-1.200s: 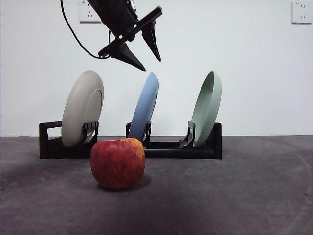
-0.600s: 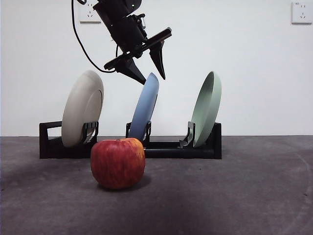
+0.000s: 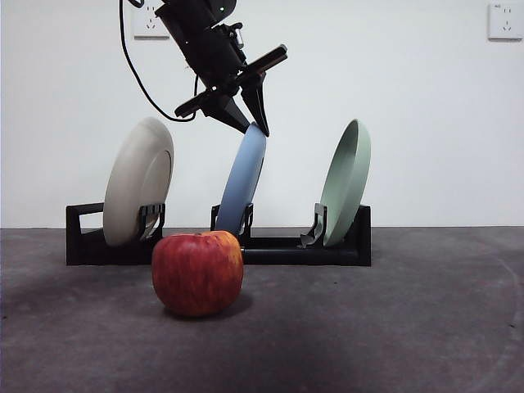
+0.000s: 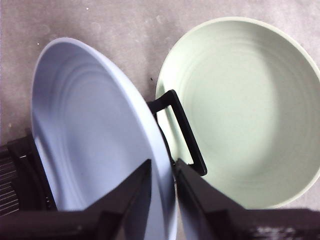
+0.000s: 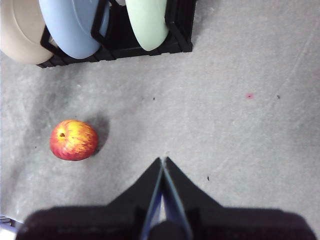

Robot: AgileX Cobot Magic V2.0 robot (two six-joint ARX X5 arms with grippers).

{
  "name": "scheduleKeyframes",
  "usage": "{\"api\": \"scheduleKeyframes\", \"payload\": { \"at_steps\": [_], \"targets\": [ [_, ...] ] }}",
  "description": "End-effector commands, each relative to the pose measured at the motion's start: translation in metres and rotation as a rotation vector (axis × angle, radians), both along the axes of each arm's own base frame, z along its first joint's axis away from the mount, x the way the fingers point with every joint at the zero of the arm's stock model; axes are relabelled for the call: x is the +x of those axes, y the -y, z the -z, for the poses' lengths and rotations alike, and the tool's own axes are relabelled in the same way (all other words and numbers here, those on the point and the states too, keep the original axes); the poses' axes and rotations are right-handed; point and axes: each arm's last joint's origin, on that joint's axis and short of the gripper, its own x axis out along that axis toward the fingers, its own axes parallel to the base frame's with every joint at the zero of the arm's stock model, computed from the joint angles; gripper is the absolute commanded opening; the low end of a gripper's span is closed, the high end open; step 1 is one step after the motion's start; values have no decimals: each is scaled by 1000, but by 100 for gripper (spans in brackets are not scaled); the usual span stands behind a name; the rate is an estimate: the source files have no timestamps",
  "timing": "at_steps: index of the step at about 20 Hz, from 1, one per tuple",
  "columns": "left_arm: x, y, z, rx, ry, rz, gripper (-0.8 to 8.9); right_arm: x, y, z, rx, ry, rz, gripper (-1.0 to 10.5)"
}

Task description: Take the blue plate from the plate rack,put the plate on the table,take the apple from the table,put the apple in the plate

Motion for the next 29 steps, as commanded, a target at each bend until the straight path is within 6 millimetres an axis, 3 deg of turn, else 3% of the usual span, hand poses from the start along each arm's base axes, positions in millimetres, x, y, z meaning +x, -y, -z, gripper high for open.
{"api": "scheduleKeyframes", "payload": {
  "at_steps": [1, 7, 10, 13, 16, 21, 24, 29],
  "targets": [
    [3, 3, 9, 12, -13, 13, 20, 0, 0, -2, -9, 11, -5, 0],
    [3, 3, 8, 9, -12, 10, 17, 0, 0, -1, -9, 11, -6, 0],
    [1, 2, -3, 4, -5, 11, 17, 0, 0, -1, -9, 10, -6, 0],
    [-5, -1, -31, -16, 36, 12, 17, 0, 0, -1, -9, 10, -6, 0],
    [-17, -7, -78, -71, 142, 17, 17, 0, 0, -1, -9, 11, -6, 0],
    [-62, -21, -155, -282, 261, 199, 17, 0, 0, -1, -9, 9, -6, 0],
    [-87, -27, -175, -295, 303, 268, 17, 0, 0, -1, -9, 8, -6, 0],
    [-108, -22, -183, -286, 321, 372, 17, 0, 2, -1, -62, 6, 43, 0]
  ]
}}
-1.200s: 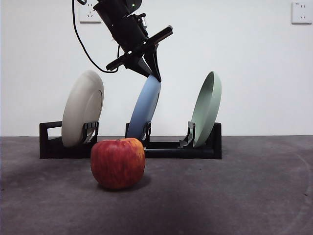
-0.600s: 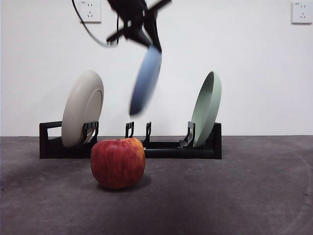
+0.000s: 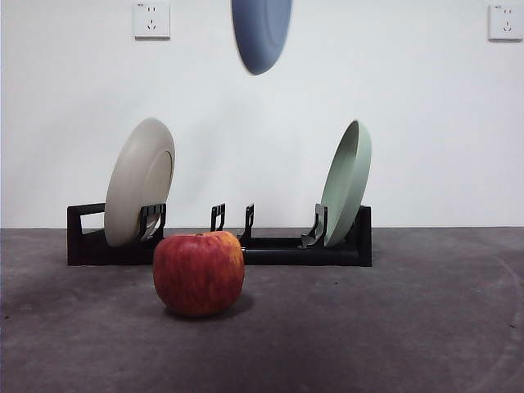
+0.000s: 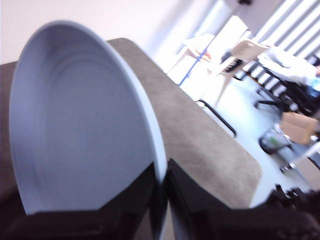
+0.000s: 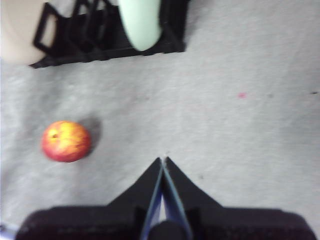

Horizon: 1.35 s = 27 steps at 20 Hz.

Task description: Take the blue plate from the plate rack,put the plate on the table,take the apple from the table,put the apple in the plate

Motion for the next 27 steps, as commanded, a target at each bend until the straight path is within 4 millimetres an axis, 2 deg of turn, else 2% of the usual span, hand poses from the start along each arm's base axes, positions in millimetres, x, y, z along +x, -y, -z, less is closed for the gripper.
{"api": "scheduleKeyframes", "payload": {
  "at_steps": [1, 5, 11, 13, 16, 18, 22, 24, 27],
  "targets": [
    [-5, 10, -1, 7, 39, 53, 17, 0, 1, -1, -29, 2, 16, 0],
    [-26, 39, -1, 55, 118, 155, -8, -10, 2, -1, -61, -22, 45, 0],
    [-69, 89, 2, 169, 229, 193, -8, -63, 3, -19, -64, 151, 68, 0],
    [-87, 103, 1, 221, 283, 177, -8, -82, 4, -20, -77, 159, 96, 0],
    [-108, 125, 7, 315, 334, 166, -8, -99, 6, -22, -111, 128, 151, 0],
    [-119, 136, 16, 418, 344, 147, -8, -109, 7, -32, -129, 151, 172, 0],
    [-142, 150, 54, 663, 292, 187, -8, -130, 8, -66, -146, 286, 213, 0],
    [-152, 161, 82, 766, 240, 206, -9, -139, 9, -80, -165, 352, 250, 0],
    [-168, 178, 126, 972, 258, 182, -8, -150, 10, -97, -157, 443, 264, 0]
  ]
}}
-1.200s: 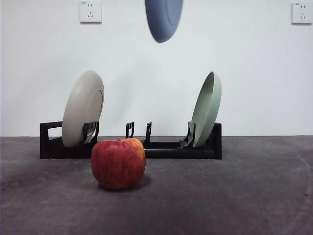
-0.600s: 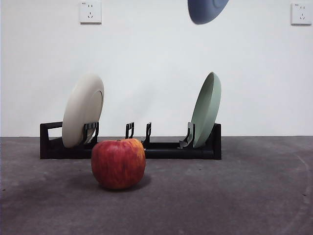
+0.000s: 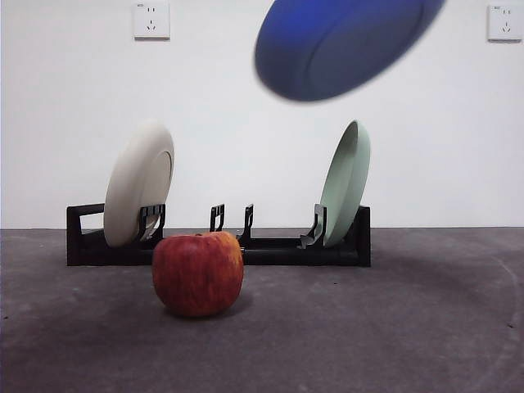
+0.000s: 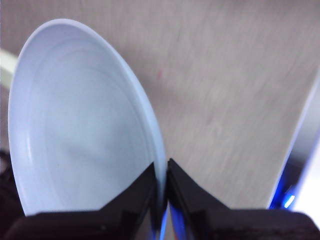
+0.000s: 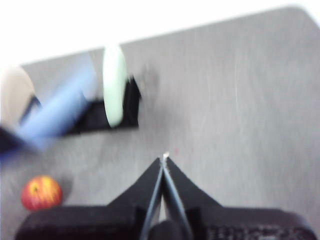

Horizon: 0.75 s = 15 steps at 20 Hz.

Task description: Take the blue plate from the plate rack,put the plate on the table,take the apple from the table,put the apple in the plate

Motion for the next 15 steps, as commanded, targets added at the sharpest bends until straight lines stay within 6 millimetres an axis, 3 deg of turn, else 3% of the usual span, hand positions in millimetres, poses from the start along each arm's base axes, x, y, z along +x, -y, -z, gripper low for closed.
{"api": "scheduleKeyframes", "payload": {
  "at_steps": [1, 3, 7, 15],
  "targets": [
    [-14, 17, 41, 124, 3, -4, -8, -8, 0, -11, 4, 69, 3, 0],
    [-27, 33, 74, 148, 25, 33, -9, -10, 0, -16, 5, 110, 3, 0],
    [-29, 43, 124, 178, 70, 84, -9, -11, 0, -17, 5, 115, 3, 0],
    [-21, 44, 146, 240, 152, 205, -9, -9, -1, -18, 17, 111, -16, 0]
  ]
}}
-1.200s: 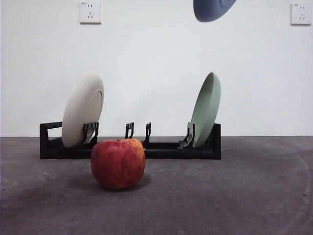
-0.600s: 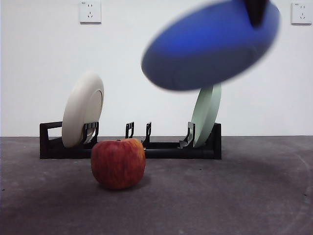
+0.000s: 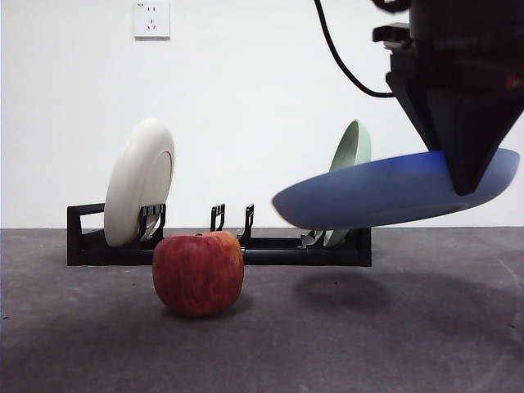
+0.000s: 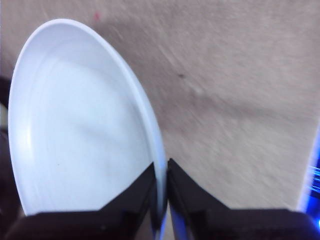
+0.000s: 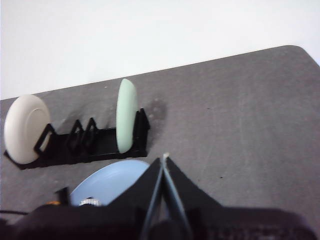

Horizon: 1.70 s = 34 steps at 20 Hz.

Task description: Take the blue plate from the plate rack,put the plate on the table,take the apple from the table,put the apple in the plate

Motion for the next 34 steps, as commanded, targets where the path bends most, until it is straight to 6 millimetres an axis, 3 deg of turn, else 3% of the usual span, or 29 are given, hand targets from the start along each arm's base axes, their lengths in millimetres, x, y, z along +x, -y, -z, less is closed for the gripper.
{"api": "scheduleKeyframes", "payload": {
  "at_steps": [1, 6, 9, 17, 29, 34],
  "targets": [
    [5, 4, 0, 6, 50, 71, -9, 0, 0, -1, 13, 7, -11, 0],
    [11, 8, -2, -25, 86, 111, -9, 1, -1, -1, 42, 4, -27, 0],
    [15, 10, 6, -9, 74, 121, -9, 0, -1, -1, 46, 2, -31, 0],
    [24, 20, 49, 154, 92, 157, -9, 0, -1, -1, 46, -1, -31, 0],
    [36, 24, 64, 118, 55, 154, -9, 0, -2, 1, 58, -25, -41, 0],
    [40, 23, 84, 160, 0, 134, -9, -1, -2, 3, 59, -41, -41, 0]
  ]
}}
